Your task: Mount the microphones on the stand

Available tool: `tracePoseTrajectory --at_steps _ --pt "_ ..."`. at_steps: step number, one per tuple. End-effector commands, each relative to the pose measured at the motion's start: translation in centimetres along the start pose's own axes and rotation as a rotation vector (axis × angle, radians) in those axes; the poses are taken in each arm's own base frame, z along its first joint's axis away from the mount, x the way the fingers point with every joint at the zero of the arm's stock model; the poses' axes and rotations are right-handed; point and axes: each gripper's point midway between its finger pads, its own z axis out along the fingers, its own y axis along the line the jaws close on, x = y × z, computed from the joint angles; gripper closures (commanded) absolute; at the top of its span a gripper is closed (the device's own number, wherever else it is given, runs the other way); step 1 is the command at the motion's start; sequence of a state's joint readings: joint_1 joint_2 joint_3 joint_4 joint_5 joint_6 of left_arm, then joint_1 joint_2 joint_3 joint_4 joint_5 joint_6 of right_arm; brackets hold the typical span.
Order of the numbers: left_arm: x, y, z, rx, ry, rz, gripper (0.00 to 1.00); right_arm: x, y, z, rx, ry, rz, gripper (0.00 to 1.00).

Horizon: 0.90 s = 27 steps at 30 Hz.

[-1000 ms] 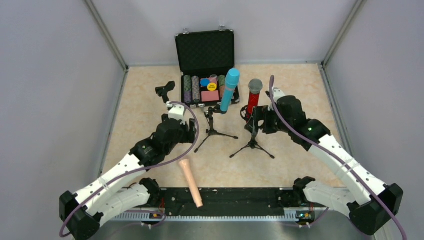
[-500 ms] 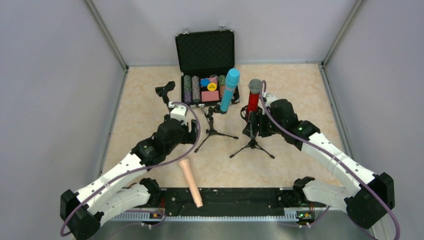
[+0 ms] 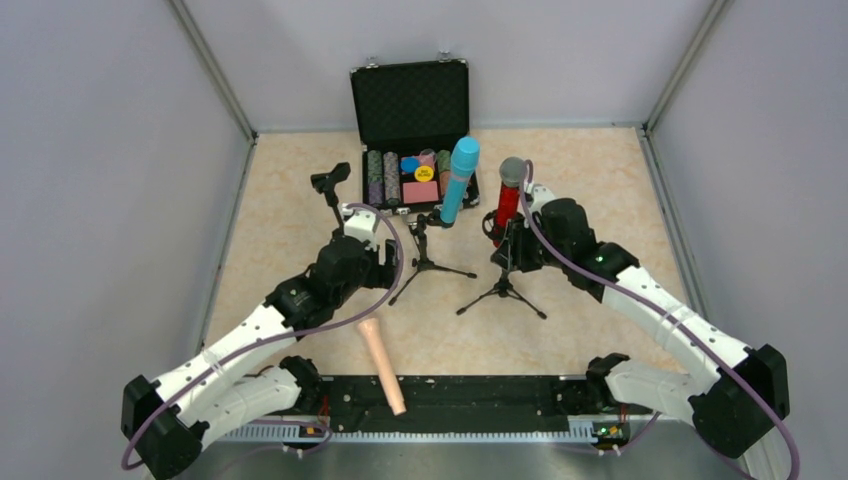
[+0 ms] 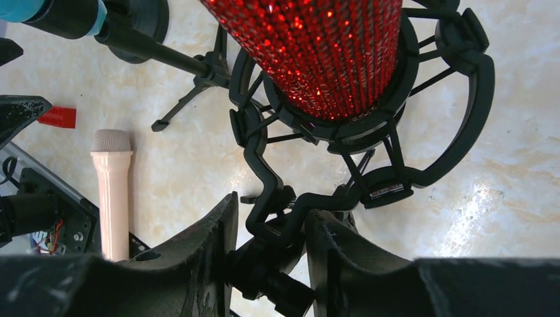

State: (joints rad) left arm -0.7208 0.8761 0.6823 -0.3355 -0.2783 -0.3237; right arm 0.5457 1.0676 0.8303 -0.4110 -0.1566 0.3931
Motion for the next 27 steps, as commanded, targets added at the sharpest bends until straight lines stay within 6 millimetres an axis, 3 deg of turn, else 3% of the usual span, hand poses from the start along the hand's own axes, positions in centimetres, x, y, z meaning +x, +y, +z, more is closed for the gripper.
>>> tracePoseTrajectory --at_steps 1,17,27 --pt "-1.1 -0.9 0.3 0.034 -0.042 -0.029 0.17 -2.9 0.5 -0.7 -0.009 -0.12 -0.023 0.7" --pt "-1.0 -1.1 0.5 0.044 -0.034 -0.027 0.17 -7.8 0.5 -3.8 0.047 -0.313 -0.101 0.71" --pt "-0.8 -1.2 0.7 0.05 -0.035 -0.031 0.17 -12.4 1.1 -7.7 0.061 -0.568 -0.064 0.91"
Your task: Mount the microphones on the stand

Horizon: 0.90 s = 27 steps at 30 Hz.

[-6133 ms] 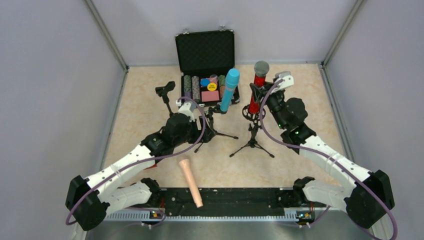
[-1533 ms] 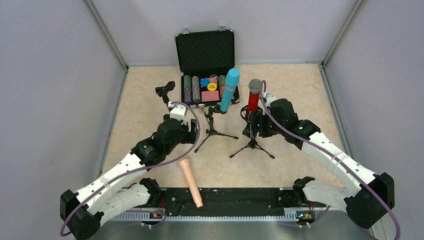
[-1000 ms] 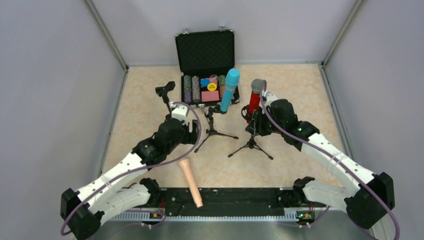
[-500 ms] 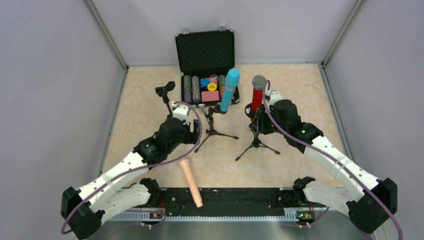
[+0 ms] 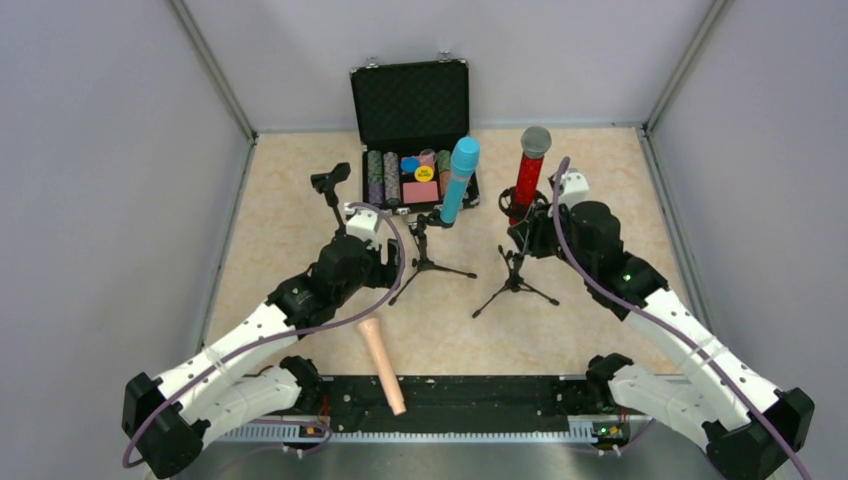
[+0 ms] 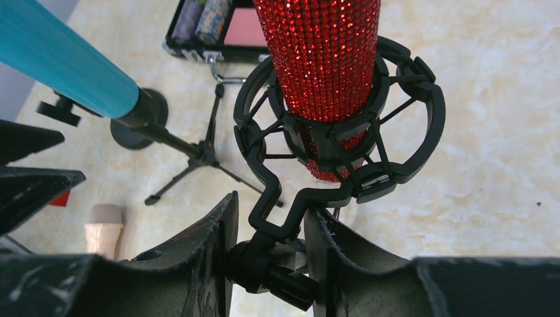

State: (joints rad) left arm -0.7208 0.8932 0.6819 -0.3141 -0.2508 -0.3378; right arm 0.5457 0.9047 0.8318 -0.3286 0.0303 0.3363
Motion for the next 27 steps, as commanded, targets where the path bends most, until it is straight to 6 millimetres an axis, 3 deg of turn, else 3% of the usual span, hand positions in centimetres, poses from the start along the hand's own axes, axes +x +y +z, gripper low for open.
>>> tracePoseTrajectory --at_steps 1,6,15,27 --pt "-0.9 -0.6 0.3 0.025 -0.041 -0.017 0.17 -7.9 0.9 -1.9 -0.005 -0.284 0.019 0.93" --pt "-1.0 -0.6 0.4 0.028 -0.049 -0.02 0.17 -10.4 1.7 -2.0 -0.011 -0.315 -0.011 1.0" --pt "-1.1 -0.7 0.5 0.029 -0.053 -0.012 0.17 -15.2 3.4 -2.8 -0.055 -0.376 -0.064 1.0" --pt "-1.0 -0.8 0.8 0.031 -0.048 -0.005 0.17 -20.9 2.4 -2.9 -0.042 -0.492 -0.076 1.0"
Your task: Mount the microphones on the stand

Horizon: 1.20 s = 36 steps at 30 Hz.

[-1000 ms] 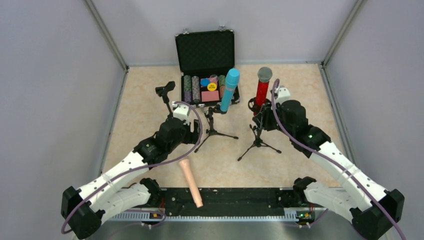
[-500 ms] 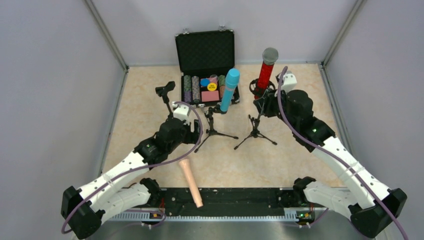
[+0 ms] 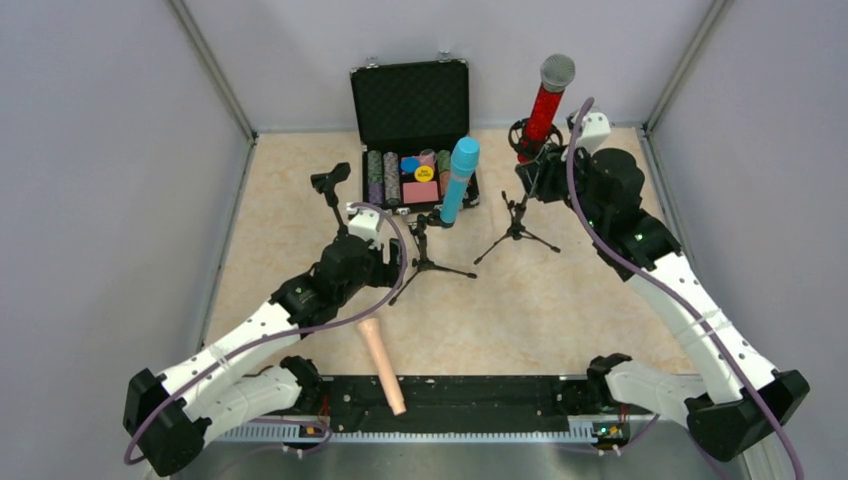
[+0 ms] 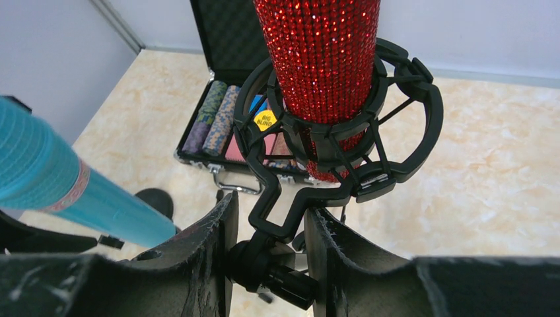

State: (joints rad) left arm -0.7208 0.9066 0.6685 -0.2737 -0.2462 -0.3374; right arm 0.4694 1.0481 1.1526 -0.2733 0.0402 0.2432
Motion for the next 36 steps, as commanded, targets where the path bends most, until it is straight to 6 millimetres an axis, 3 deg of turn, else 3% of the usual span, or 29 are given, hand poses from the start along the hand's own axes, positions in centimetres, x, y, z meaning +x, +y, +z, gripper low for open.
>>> tracePoseTrajectory --at_steps 1,10,19,26,36 --pt "-0.9 -0.6 0.4 0.022 -0.035 -0.001 0.17 -8.7 0.9 -0.2 -0.06 -0.252 -0.002 1.0" --pt "-0.9 -0.6 0.6 0.021 -0.034 0.004 0.17 -8.5 -2.1 3.7 -0.053 -0.232 0.042 1.0" --pt "-0.9 -0.6 0.7 0.019 -0.033 0.005 0.17 -10.0 -3.8 6.0 -0.023 -0.326 0.009 1.0" --pt "-0.8 -0.6 0.8 0.021 -0.029 0.001 0.17 -7.3 -4.3 9.3 -0.042 -0.24 -0.001 1.0" --pt "-0.9 -0.7 0.8 0.023 -0.032 -0.004 0.17 -2.9 -5.9 11.6 -0.017 -0.153 -0.031 1.0"
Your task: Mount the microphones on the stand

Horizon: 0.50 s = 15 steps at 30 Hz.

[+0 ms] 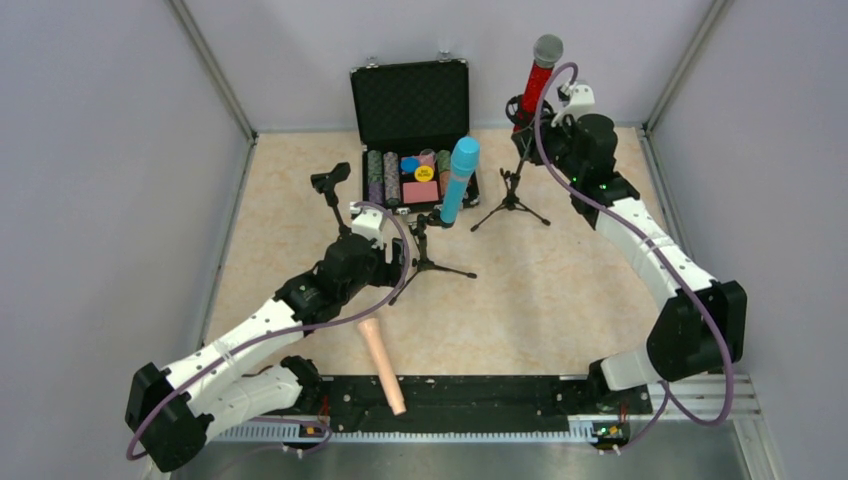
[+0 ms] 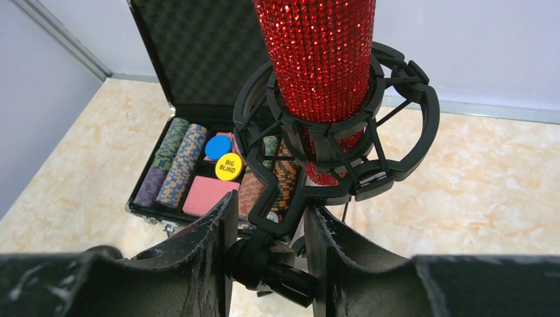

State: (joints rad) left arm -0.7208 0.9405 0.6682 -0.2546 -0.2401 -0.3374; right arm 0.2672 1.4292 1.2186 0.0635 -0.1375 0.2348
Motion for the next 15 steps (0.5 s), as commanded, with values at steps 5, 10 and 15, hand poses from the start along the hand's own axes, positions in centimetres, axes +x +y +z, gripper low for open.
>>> tracePoseTrajectory --at_steps 5,10,15 --pt "-1.3 -0.4 0.0 0.017 -0.047 -0.008 0.17 -1.5 0.3 1.1 -0.04 -0.081 -0.041 0.91" --pt "-1.4 -0.2 -0.2 0.009 -0.056 -0.009 0.17 -0.7 0.4 1.0 -0.056 -0.069 -0.055 0.72" --pt "-1.5 -0.2 -0.3 0.009 -0.06 -0.003 0.17 -0.2 0.5 1.0 -0.066 -0.049 -0.053 0.43"
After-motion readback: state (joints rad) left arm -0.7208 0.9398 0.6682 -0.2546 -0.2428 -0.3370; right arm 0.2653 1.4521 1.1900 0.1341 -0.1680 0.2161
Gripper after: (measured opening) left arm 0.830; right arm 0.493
